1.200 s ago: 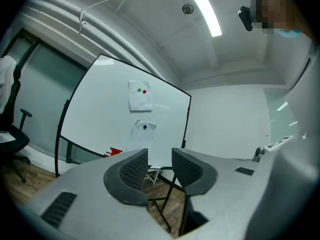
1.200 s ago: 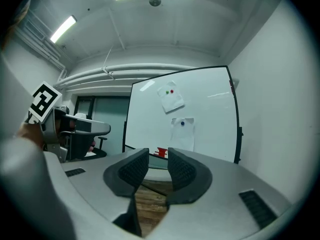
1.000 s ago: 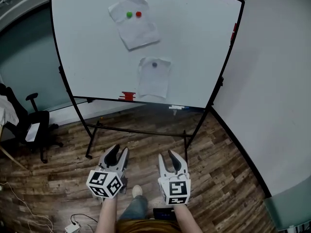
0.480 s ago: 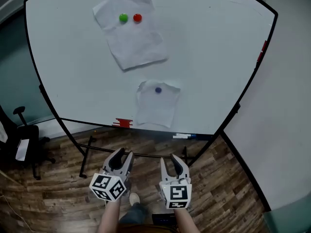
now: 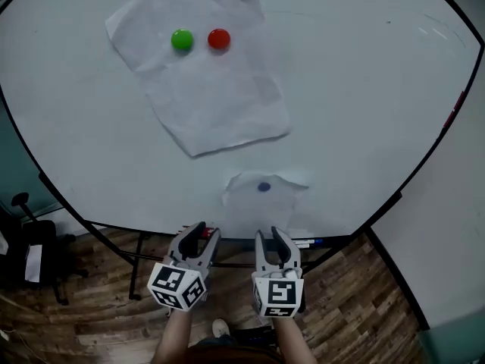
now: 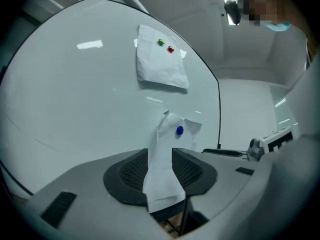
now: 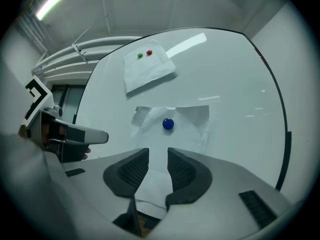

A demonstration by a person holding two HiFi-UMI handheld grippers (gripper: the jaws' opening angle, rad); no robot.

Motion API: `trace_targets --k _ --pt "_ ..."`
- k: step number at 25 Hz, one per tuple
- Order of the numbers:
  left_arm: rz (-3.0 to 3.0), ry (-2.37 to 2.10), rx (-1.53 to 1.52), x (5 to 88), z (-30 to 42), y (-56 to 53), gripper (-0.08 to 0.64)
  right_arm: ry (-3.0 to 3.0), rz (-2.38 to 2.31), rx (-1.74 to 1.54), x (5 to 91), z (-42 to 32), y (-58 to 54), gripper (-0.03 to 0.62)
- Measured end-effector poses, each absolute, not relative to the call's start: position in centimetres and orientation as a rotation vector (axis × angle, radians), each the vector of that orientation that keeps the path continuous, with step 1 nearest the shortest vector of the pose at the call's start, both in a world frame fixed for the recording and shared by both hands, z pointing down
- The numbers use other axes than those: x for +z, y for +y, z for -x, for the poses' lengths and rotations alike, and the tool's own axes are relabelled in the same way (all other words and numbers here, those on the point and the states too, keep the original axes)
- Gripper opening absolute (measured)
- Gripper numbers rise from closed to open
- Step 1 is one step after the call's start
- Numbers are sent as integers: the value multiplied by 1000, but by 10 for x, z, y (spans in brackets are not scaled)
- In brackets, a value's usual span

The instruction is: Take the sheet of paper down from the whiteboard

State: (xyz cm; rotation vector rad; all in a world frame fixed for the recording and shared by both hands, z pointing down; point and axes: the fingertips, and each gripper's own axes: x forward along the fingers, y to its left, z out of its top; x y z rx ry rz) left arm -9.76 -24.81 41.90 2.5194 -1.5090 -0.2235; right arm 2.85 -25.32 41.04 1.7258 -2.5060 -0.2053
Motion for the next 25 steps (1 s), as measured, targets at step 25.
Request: trace_targets --k 25 --pt "-2597 -1371 -290 402 76 -323 153 -2504 -1790 -338 367 -19 -323 133"
